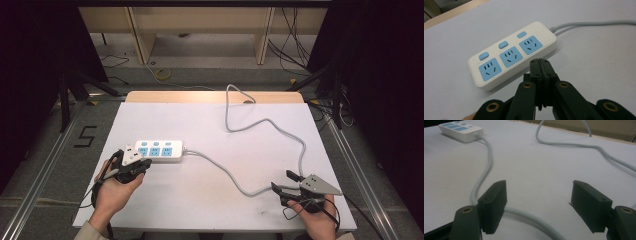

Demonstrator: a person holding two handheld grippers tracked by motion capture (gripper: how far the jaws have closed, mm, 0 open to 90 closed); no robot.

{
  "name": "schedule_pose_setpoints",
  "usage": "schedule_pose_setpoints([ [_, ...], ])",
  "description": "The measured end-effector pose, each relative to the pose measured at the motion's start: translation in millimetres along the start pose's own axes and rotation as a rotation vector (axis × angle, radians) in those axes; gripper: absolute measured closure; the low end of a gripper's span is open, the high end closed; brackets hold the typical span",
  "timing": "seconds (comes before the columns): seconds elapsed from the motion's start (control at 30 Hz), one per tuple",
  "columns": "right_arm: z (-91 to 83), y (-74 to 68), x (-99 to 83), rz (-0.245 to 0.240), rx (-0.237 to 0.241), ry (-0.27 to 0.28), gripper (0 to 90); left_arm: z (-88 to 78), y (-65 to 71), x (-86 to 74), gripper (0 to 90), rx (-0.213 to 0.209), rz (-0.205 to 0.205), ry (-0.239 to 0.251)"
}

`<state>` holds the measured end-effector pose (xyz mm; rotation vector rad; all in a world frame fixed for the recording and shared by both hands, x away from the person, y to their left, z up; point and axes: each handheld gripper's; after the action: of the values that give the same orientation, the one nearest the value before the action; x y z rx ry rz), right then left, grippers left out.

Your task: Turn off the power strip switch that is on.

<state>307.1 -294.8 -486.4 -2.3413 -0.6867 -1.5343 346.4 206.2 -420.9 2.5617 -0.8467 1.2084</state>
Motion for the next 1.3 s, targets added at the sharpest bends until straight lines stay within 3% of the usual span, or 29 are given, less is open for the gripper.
schedule_pose_setpoints([
  [1.3,0.6,-1.0,0.1,-0.009,0.003,-0.008,29.8,12.7,3.3,23.8,88.9,-0.015,-0.001,-0.03],
])
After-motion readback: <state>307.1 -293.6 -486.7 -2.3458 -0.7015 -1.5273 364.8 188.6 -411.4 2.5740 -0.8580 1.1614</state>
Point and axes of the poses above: each handheld gripper's, and its own axes: z roughly forward along the jaws, x roughly out of its top, y roughly to its right, and after that the axes turned 4 degrees about -x, right-handed
